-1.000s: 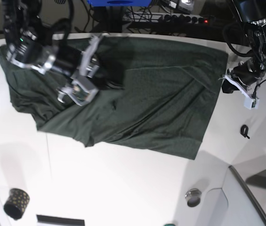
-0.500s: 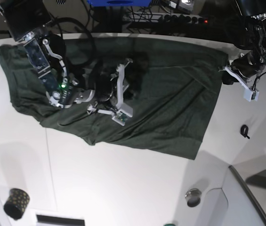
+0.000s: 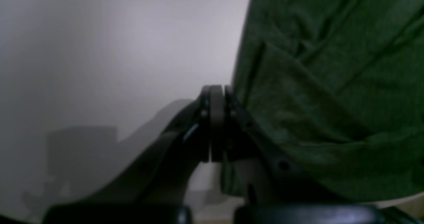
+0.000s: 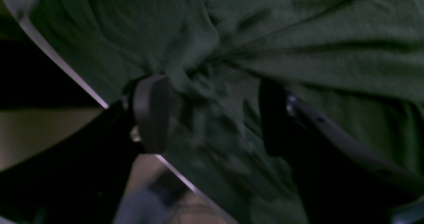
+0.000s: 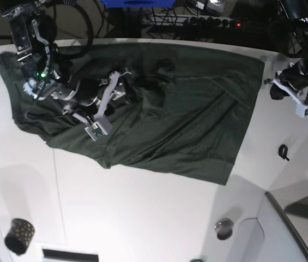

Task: Layout the t-shirt on the table in an organized manner, then fold the t-shirt properly
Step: 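Lift the shirt sleeve with the right gripper and fold it onto the body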

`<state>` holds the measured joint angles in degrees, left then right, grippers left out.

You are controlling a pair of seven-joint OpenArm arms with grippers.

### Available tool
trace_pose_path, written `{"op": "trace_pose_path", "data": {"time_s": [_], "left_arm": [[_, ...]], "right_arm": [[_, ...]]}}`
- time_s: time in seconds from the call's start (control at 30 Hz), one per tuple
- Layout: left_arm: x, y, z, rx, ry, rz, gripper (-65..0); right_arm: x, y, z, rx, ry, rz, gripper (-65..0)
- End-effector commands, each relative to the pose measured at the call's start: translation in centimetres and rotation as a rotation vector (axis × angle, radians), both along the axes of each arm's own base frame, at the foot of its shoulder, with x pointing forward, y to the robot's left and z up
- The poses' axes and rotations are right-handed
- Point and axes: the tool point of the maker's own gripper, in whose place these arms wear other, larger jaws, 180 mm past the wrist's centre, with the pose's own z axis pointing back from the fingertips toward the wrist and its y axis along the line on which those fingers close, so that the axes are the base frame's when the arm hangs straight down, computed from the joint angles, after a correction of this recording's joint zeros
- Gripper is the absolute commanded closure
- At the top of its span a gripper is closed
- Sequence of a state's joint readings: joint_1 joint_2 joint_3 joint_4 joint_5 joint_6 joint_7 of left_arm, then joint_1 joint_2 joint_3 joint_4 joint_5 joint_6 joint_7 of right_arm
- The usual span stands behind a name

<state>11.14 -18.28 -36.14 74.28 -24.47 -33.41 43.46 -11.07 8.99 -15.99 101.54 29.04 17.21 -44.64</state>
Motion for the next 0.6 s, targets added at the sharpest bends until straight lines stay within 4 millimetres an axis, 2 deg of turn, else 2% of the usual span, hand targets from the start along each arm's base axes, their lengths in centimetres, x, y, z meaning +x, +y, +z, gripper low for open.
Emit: {"op": "trace_pose_path", "data": {"time_s": [0.0, 0.17, 0.3, 0.4, 0.43, 0.5, 0.57], "left_arm": [[0.7, 1.2, 1.4, 0.026, -0.042, 0.005, 0.0], [0.9, 1.5, 1.8, 0.029, -0.053, 0.012, 0.0], [1.0, 0.6, 1.4, 0.008, -0.056, 0.015, 0.0], [1.1, -0.1, 1.1, -0.011, -0.061, 0.019, 0.0], [1.5, -0.3, 1.2, -0.016, -0.070, 0.020, 0.0], [1.6, -0.4, 1.2, -0.018, -0.073, 0.020, 0.0], [1.8, -0.9, 1.1, -0.023, -0.069, 0.006, 0.0]], "right_arm": [[0.6, 0.6, 0.5, 0.041, -0.020, -0.014, -33.8], [1.4, -0.2, -3.9, 0.018, 0.077, -0.059, -22.1], [0.4, 2.0, -5.8, 0.016, 0.144, -0.005, -20.3], [-1.1, 4.5, -5.9, 0.007, 0.153, 0.097, -20.0], [-1.6, 4.7, -5.7, 0.001, 0.149, 0.120, -19.8], [-1.2, 3.6, -4.3, -0.004, 0.107, 0.114, -19.7], [1.0, -0.3, -2.1, -0.013, 0.026, 0.012, -20.0]]}}
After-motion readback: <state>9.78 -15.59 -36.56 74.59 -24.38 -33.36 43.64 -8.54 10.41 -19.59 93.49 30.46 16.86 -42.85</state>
